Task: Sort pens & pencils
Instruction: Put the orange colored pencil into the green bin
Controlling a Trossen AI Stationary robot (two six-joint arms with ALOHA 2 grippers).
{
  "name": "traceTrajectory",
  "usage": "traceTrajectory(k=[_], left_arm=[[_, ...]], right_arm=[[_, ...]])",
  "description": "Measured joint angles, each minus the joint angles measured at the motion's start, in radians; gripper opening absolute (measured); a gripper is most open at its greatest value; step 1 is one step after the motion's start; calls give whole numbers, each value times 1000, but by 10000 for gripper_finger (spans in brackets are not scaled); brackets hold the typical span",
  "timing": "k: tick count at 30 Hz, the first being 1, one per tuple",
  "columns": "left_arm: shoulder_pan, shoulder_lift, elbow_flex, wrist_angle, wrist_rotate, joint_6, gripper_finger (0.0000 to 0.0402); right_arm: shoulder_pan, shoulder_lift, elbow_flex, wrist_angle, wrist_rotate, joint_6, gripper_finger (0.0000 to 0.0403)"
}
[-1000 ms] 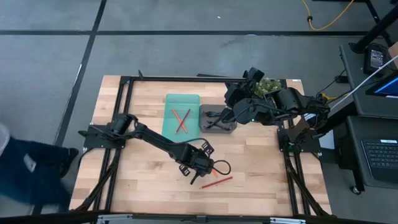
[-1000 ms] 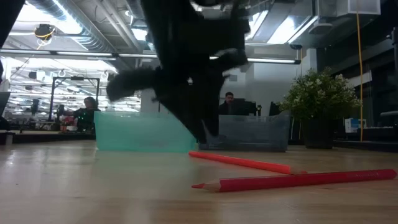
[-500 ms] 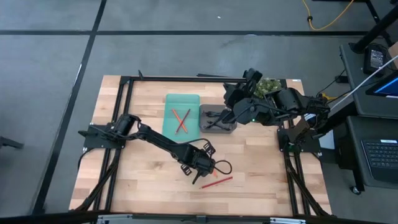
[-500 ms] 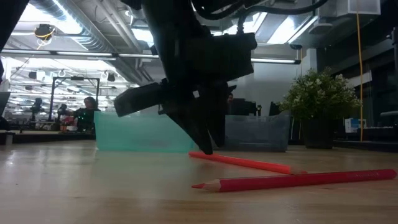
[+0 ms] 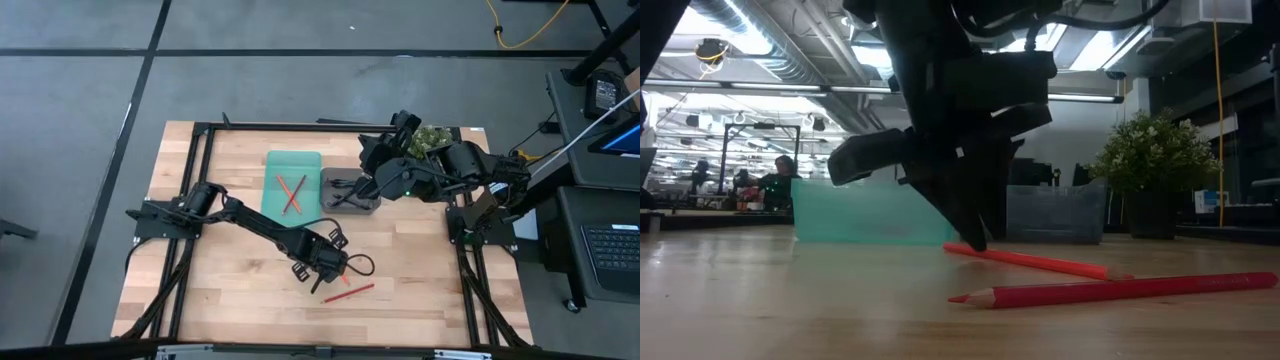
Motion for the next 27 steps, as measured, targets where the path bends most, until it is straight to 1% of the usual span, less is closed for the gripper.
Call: traceTrajectory(k=[8, 15, 18, 23, 25, 27], left_arm=[[13, 34, 5, 30, 45, 17, 90], [14, 49, 5, 29, 51, 8, 86], [14, 50, 4, 26, 55, -8, 69], [15, 51, 3, 21, 87, -9, 17], [16, 51, 3, 23, 90, -10, 8], [16, 51, 3, 24, 90, -13, 12]], right_arm=[[0, 0, 0, 0, -5, 2, 19], [0, 0, 0, 0, -6, 3, 19], [0, 0, 0, 1, -6, 3, 19], [0, 0, 0, 1, -7, 3, 19], [0, 0, 0, 1, -7, 4, 19], [0, 0, 0, 1, -8, 6, 19]])
